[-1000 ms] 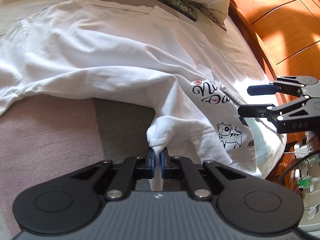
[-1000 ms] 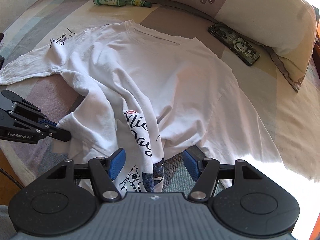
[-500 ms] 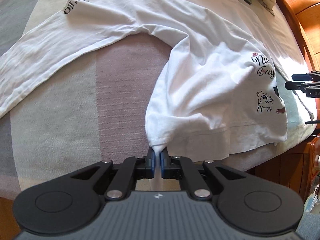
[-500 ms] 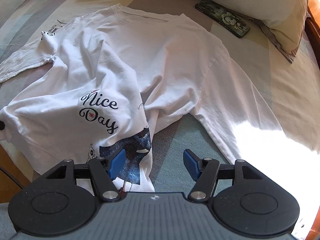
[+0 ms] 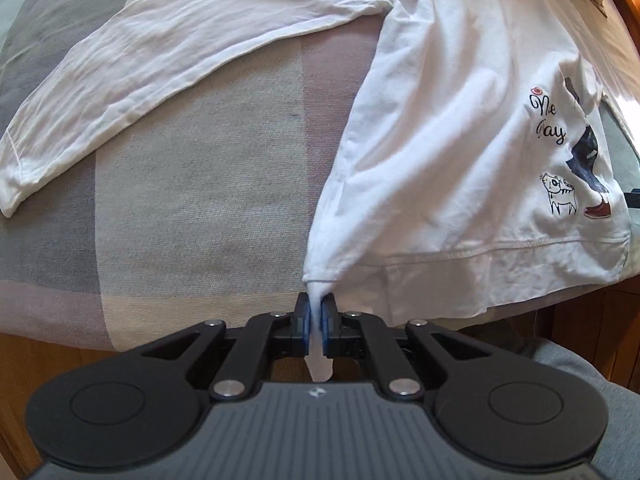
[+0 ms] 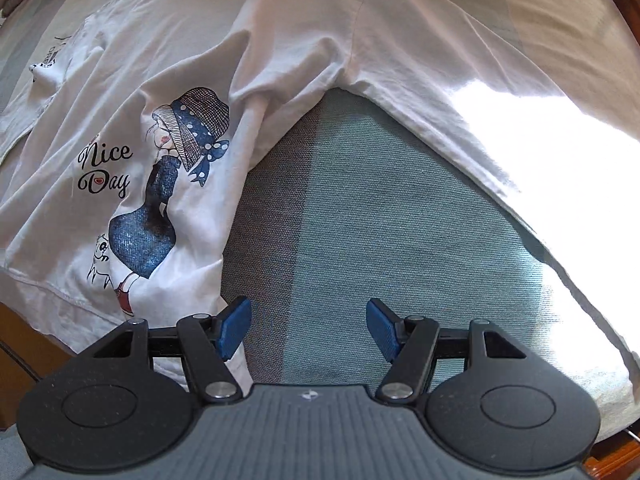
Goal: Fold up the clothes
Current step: 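Pinch the shirt hem with the left gripper and pull it straight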
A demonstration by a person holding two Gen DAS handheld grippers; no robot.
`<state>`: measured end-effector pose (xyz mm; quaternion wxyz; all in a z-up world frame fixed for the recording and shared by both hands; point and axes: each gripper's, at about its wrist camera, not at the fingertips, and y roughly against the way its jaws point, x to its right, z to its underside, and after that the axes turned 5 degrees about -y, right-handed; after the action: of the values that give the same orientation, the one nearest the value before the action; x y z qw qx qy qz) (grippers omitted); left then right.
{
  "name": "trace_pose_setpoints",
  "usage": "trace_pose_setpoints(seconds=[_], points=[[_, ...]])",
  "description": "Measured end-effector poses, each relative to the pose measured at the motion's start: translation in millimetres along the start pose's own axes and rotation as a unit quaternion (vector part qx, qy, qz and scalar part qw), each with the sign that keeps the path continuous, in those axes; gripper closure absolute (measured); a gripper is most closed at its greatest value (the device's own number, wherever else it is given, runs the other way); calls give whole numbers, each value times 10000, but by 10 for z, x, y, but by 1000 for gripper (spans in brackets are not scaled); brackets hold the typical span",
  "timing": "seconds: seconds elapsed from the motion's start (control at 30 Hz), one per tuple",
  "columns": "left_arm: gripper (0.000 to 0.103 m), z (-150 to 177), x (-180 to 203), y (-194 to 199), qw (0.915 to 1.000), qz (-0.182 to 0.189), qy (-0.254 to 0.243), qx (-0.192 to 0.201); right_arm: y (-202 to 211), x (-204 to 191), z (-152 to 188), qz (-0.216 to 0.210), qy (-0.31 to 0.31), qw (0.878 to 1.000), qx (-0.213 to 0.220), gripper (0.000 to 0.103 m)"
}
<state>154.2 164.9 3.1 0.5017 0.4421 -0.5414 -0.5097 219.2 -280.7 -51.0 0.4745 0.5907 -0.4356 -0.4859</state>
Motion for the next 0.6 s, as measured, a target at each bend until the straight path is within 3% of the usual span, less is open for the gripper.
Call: trace_pose_setpoints(seconds=[0.17, 0.23, 0.33, 0.6], points=[[100, -110, 1, -217, 9998, -108, -95, -162, -125, -302, 73, -406, -8, 9991, -141, 39], [100, -129, 10, -266, 9997, -98, -111, -217, -121, -506, 135, -700, 285, 9969, -206, 39], [100, -157, 29, -310, 9994, -88, -191, -278, -84, -729, 194, -766, 797, 9937, -194, 39], [99, -237, 6, -363, 9989, -60, -246, -406, -129, -308, 145, -879, -415, 9948, -286, 39]])
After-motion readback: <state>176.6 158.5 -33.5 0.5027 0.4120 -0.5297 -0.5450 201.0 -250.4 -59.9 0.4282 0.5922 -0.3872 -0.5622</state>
